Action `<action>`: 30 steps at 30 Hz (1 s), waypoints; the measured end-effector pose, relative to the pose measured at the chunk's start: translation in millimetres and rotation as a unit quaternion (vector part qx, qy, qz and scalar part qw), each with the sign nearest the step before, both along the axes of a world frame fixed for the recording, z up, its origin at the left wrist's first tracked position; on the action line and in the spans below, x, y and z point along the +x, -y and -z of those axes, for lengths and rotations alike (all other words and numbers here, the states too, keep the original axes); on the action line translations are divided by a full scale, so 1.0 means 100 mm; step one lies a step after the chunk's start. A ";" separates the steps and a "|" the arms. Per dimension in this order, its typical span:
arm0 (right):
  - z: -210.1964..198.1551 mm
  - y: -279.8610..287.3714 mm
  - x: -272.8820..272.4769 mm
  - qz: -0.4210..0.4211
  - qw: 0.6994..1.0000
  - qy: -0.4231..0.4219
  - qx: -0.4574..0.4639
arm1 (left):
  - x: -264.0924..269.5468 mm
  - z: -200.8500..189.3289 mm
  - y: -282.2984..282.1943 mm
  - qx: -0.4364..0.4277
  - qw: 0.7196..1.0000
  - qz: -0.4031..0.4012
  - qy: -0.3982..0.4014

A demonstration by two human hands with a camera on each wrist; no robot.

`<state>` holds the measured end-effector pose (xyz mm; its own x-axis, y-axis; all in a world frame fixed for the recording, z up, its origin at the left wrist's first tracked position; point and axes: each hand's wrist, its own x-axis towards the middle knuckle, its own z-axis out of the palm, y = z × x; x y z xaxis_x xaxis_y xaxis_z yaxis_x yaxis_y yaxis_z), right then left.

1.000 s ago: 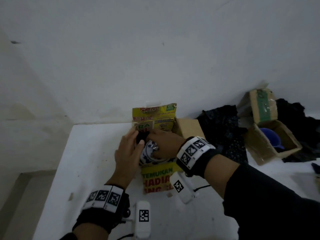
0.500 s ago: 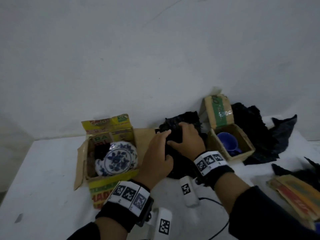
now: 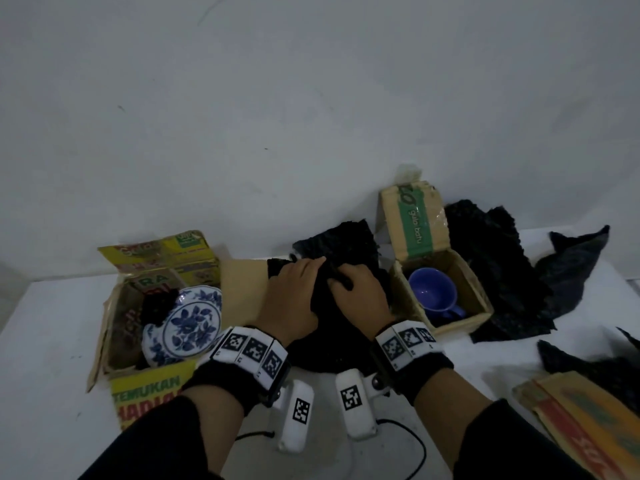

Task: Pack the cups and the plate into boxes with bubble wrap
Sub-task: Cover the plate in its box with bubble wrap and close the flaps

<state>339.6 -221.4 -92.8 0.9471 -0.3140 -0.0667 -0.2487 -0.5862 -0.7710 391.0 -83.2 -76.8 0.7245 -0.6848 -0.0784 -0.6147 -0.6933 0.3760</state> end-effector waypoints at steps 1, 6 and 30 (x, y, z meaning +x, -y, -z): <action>-0.06 0.04 0.00 0.007 0.999 0.004 0.035 | 0.01 -0.03 0.03 -0.006 1.000 -0.003 0.028; -0.44 0.19 -0.09 0.040 0.972 0.082 0.219 | 0.01 -0.29 0.12 -0.167 0.984 -0.004 0.063; -1.50 -1.06 -0.14 -0.174 0.935 0.208 0.228 | -0.17 -1.56 -1.25 -0.452 0.864 -0.118 -0.184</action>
<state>325.3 -115.1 57.2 0.9606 -0.0115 0.2777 0.2722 -0.1633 -0.9483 373.8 41.5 79.1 0.8928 -0.4224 0.1566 -0.2188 -0.1029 0.9703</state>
